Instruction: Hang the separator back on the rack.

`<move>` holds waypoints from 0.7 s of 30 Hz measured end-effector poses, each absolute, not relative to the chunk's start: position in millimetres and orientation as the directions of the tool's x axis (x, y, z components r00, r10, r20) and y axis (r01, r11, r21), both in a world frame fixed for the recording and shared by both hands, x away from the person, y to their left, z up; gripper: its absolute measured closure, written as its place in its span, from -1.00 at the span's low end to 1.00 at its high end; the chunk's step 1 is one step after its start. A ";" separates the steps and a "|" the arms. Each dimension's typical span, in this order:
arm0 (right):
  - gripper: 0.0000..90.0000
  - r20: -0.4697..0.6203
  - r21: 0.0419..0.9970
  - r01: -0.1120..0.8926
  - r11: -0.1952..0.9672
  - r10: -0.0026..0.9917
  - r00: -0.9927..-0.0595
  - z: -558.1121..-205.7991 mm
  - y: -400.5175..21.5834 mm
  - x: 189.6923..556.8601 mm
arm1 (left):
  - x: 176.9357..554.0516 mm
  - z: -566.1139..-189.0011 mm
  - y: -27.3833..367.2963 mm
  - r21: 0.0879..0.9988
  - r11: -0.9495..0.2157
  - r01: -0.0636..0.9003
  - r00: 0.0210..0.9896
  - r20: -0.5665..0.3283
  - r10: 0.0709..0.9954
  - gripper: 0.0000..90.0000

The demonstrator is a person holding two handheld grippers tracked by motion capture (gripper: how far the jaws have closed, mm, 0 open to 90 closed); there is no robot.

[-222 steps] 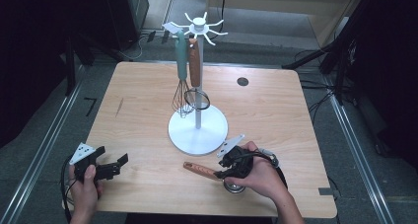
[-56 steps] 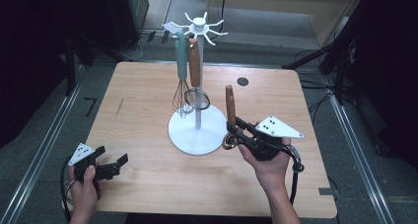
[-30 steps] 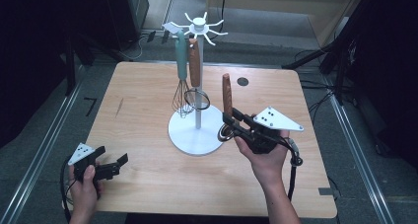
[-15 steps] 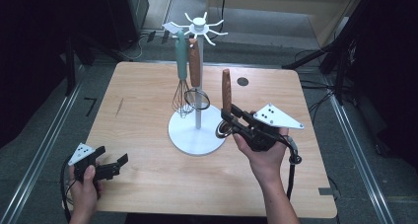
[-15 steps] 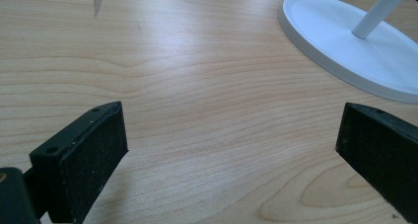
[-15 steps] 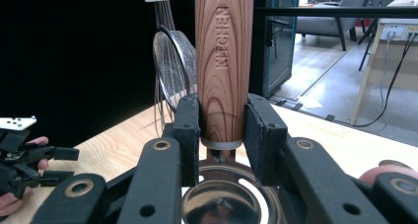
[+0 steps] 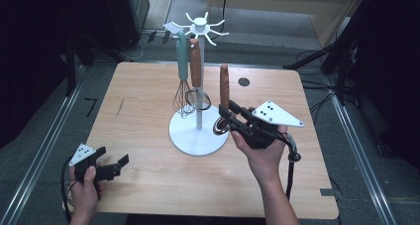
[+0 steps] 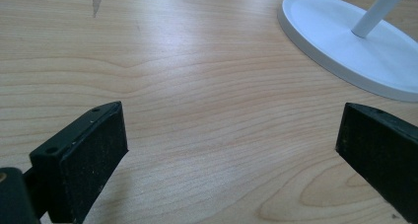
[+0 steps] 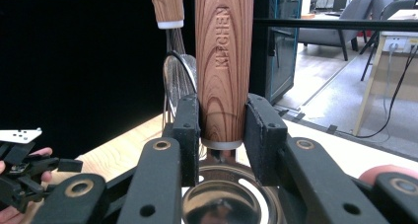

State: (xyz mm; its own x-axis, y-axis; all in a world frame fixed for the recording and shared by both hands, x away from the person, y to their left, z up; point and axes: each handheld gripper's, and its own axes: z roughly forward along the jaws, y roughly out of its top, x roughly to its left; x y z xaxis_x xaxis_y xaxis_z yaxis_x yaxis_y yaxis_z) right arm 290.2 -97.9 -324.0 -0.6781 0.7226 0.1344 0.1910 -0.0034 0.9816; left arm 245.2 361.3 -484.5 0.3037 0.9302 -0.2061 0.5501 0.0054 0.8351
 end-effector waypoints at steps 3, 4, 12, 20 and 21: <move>0.58 0.137 0.981 0.192 -0.006 0.723 -0.677 -322.8 -97.1 291.6 | 245.3 -484.6 361.4 0.835 0.003 0.551 0.306 -0.205 0.930 -1.00; 0.58 0.135 0.982 0.189 -0.007 0.724 -0.677 -322.1 -96.8 292.2 | 245.3 -484.6 361.3 0.835 0.002 0.550 0.307 -0.204 0.930 -1.00; 0.58 0.132 0.984 0.179 -0.013 0.728 -0.673 -316.6 -97.2 294.3 | 245.0 -484.6 360.9 0.836 0.001 0.548 0.306 -0.202 0.930 -1.00; 0.58 0.126 0.986 0.164 -0.019 0.730 -0.672 -305.4 -94.9 295.9 | 245.2 -484.5 360.8 0.835 -0.001 0.550 0.306 -0.201 0.931 -1.00; 0.58 0.124 0.987 0.160 -0.020 0.728 -0.674 -303.6 -94.5 295.7 | 245.2 -484.5 360.9 0.835 -0.001 0.550 0.306 -0.201 0.930 -1.00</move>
